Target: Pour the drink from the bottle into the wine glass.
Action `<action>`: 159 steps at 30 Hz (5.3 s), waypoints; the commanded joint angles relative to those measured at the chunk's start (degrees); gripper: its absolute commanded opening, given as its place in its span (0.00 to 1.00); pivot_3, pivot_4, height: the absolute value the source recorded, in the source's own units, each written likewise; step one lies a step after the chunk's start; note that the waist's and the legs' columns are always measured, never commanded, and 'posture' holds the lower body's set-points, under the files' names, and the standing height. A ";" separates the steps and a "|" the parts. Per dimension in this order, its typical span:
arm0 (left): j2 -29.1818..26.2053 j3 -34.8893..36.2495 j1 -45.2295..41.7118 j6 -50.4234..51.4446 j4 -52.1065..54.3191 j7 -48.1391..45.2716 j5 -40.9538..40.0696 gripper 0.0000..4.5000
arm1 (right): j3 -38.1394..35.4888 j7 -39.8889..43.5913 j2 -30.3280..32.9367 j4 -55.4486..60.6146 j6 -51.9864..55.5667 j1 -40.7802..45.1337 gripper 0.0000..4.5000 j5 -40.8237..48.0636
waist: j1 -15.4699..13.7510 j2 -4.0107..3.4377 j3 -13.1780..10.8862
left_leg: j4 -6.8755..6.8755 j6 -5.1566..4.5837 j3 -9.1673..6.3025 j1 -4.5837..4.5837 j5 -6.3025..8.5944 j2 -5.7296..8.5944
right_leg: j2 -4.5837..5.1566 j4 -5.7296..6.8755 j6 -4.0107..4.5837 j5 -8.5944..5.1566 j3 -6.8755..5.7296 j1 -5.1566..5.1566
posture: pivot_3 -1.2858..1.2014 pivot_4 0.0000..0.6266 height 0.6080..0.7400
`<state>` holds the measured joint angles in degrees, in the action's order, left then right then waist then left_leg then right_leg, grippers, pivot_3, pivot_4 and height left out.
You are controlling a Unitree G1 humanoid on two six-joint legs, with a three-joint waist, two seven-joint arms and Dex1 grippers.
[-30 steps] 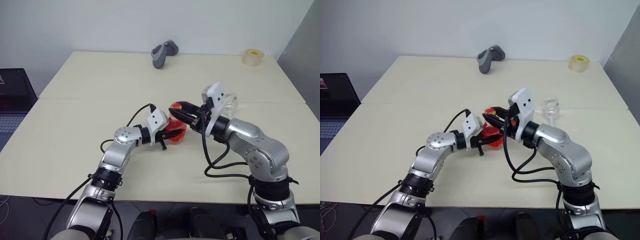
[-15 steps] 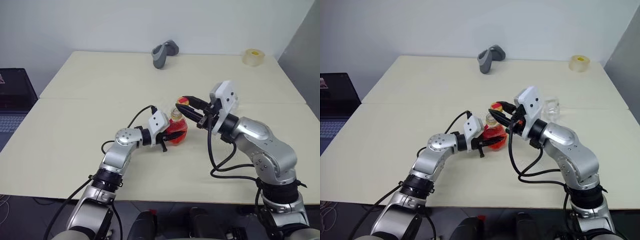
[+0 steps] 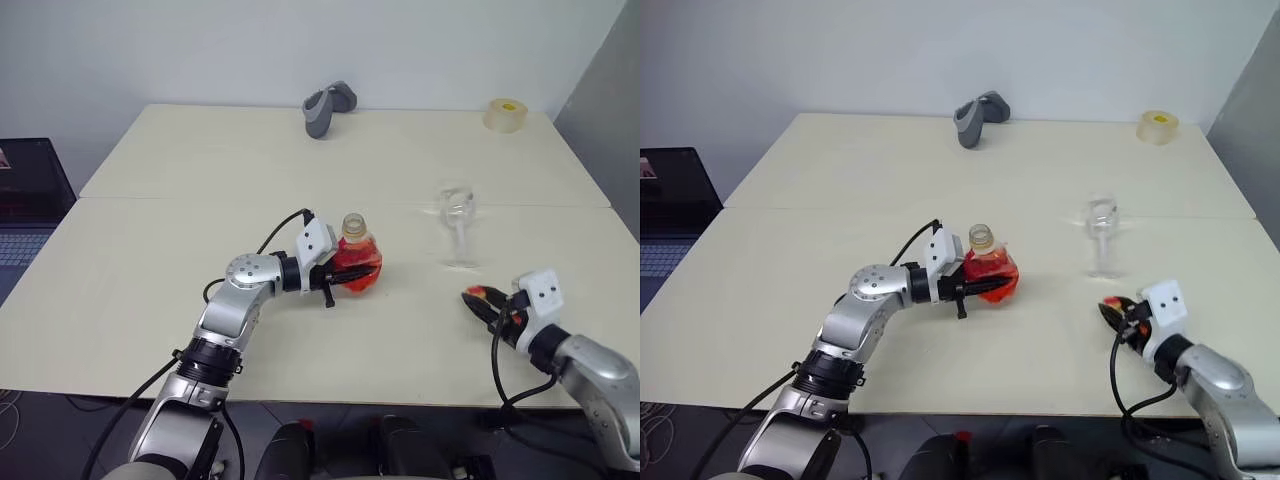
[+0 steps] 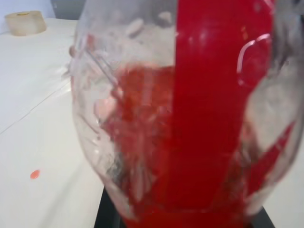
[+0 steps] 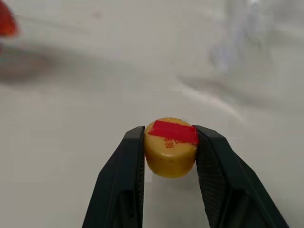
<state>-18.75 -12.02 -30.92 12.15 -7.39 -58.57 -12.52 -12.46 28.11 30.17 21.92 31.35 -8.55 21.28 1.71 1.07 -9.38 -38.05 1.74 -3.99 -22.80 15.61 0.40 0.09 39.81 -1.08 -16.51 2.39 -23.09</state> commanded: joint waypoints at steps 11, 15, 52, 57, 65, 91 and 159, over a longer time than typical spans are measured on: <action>-0.13 0.29 -1.90 -1.95 1.59 0.34 0.04 0.17 | -0.73 5.70 1.54 -8.84 -6.52 -1.62 0.87 -1.08 | -0.10 -0.01 0.01 | -0.03 0.00 -0.04 0.13 0.00 0.02 | -0.01 -0.11 0.00 0.00 -0.03 0.25 | 0.52 0.24 1.00; -0.55 1.59 -1.32 -2.14 1.66 2.74 0.26 0.17 | -3.73 8.90 5.12 -6.97 -4.77 -2.63 1.00 1.59 | -0.61 -0.04 0.02 | 0.09 -0.01 -0.22 0.69 0.02 0.04 | -0.01 -0.60 -0.02 -0.01 -0.22 1.03 | 0.52 0.24 1.00; -3.50 22.45 -13.24 -20.36 -44.93 36.24 4.66 0.33 | 31.07 10.98 -8.11 -2.90 6.58 41.59 1.00 -4.05 | -0.15 0.05 -0.04 | -0.03 0.01 -0.33 0.09 0.00 0.10 | 0.26 -0.57 -0.09 0.13 -0.40 0.45 | 0.52 0.24 1.00; -2.79 22.03 -9.70 -20.26 -40.04 34.67 3.96 0.67 | 29.66 10.92 -7.22 0.09 8.48 40.48 1.00 -3.00 | -0.04 0.05 -0.04 | -0.03 0.01 -0.31 0.10 0.00 0.08 | 0.22 -0.53 -0.09 0.13 -0.36 0.43 | 0.52 0.24 1.00; -1.31 22.03 -1.24 -15.20 -24.12 35.58 2.43 1.00 | 27.09 11.03 -5.20 6.68 13.34 38.92 1.00 0.05 | -0.05 0.05 -0.04 | -0.02 0.01 -0.32 0.02 0.00 0.06 | 0.25 -0.59 -0.08 0.14 -0.34 0.37 | 0.52 0.24 1.00; -8.12 11.59 11.63 -1.90 12.47 21.05 -0.71 1.00 | 0.87 4.50 9.40 -3.16 25.02 39.02 1.00 10.25 | -0.46 0.05 -0.04 | 0.02 -0.01 -0.25 0.14 0.01 0.07 | 0.23 -0.73 -0.08 0.14 -0.30 0.59 | 0.52 0.24 1.00; -8.96 8.52 3.70 0.29 7.50 6.29 -2.26 1.00 | 17.57 11.82 -3.92 -26.47 6.00 49.18 0.04 -24.69 | -0.26 -0.11 -0.13 | -0.07 -0.01 0.16 -0.15 0.00 0.02 | 0.21 -0.20 -0.06 0.15 0.07 -0.14 | 0.52 0.24 1.00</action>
<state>-27.44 -4.51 -26.82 12.35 -2.62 -52.86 -13.68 7.99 42.59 26.76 -7.60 37.59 40.70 -4.93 1.45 0.96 -9.51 -38.13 1.73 -3.82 -22.95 15.61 0.43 0.31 39.62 -1.14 -16.36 2.45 -23.23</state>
